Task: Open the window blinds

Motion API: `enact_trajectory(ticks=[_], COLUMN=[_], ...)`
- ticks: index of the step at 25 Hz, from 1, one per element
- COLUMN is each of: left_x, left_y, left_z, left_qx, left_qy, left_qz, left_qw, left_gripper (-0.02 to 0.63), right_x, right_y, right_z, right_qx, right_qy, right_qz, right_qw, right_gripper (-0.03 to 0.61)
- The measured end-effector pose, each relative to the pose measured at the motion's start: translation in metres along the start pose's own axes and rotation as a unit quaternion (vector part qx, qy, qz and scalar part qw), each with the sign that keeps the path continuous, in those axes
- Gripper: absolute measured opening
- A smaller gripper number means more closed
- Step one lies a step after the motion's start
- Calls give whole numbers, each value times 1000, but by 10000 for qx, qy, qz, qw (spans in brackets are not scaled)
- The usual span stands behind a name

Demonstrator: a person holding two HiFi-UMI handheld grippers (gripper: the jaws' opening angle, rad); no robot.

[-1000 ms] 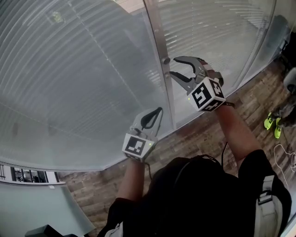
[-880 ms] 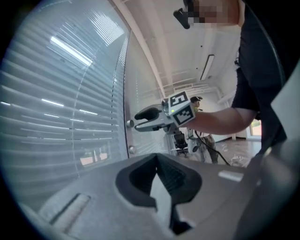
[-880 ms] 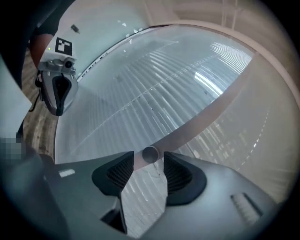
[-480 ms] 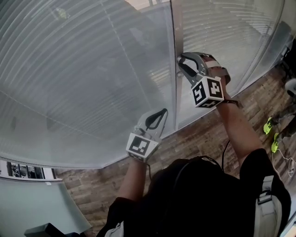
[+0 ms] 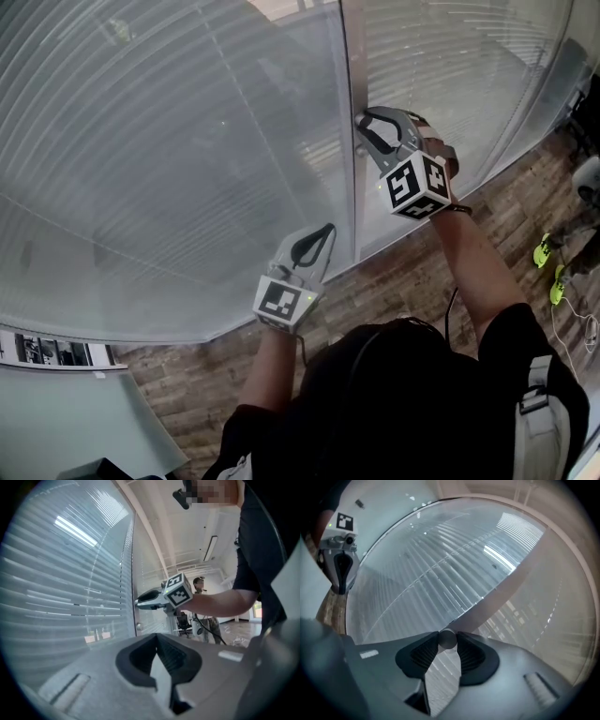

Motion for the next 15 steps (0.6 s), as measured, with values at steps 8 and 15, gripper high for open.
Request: enact_trajectory(ticks=[8, 15], left_x=[0, 3], left_y=[5, 10], left_z=[-3, -9], left_qx=[-4, 25], left_qy=[1, -42], left_qz=[36, 107], left_qw=[10000, 9999], left_gripper=[3, 3], right_x=[-5, -7], right_y=[-4, -5], right_z=[-11, -21], right_qx=[8, -41], right_qy=[-2532, -3831], right_qz=[140, 82], right_qw=[9673, 9236], right_gripper=[129, 129])
Point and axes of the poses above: the fingertips, and each gripper's own axes: y backward along the fingers, x to its left, z out of its top, the point moved 5 cm from there along y, backward along the fingers, and after that the axes turned 11 degrees about -z, right-handed, at the moved point
